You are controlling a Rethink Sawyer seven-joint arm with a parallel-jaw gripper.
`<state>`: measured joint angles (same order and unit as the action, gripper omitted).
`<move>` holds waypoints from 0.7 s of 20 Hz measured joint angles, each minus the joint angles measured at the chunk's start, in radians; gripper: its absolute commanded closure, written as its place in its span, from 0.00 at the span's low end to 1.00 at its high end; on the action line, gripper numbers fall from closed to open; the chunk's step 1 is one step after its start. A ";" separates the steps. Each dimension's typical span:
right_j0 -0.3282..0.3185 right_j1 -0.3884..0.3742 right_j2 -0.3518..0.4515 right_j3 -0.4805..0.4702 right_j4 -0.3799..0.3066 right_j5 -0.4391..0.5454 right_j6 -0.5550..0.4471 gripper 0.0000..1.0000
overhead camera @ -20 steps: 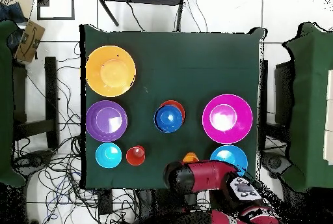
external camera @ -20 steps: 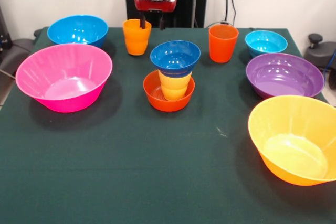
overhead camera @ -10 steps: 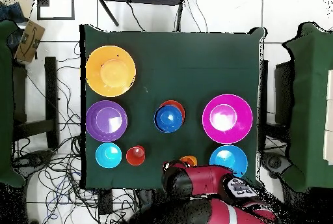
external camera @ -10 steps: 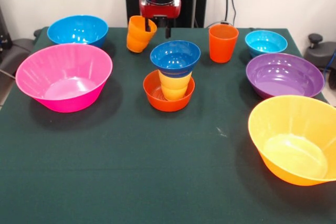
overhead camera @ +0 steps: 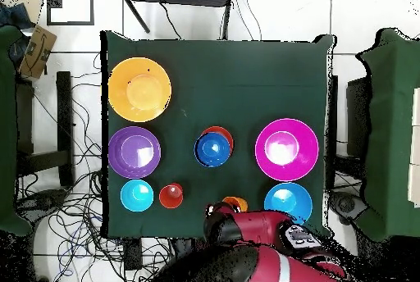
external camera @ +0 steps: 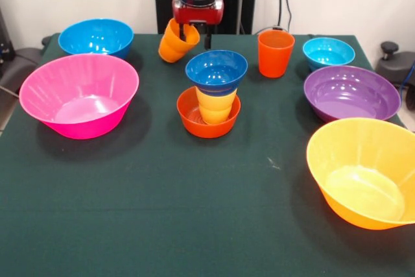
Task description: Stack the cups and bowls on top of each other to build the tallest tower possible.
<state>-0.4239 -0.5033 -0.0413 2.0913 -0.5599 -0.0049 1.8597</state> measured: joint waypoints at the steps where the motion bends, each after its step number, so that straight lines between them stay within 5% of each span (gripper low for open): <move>1: 0.007 0.000 -0.008 0.000 0.000 0.000 0.000 0.00; 14: 0.076 -0.003 -0.095 0.000 0.000 0.000 0.000 0.00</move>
<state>-0.3481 -0.5058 -0.1363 2.0913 -0.5597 -0.0049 1.8597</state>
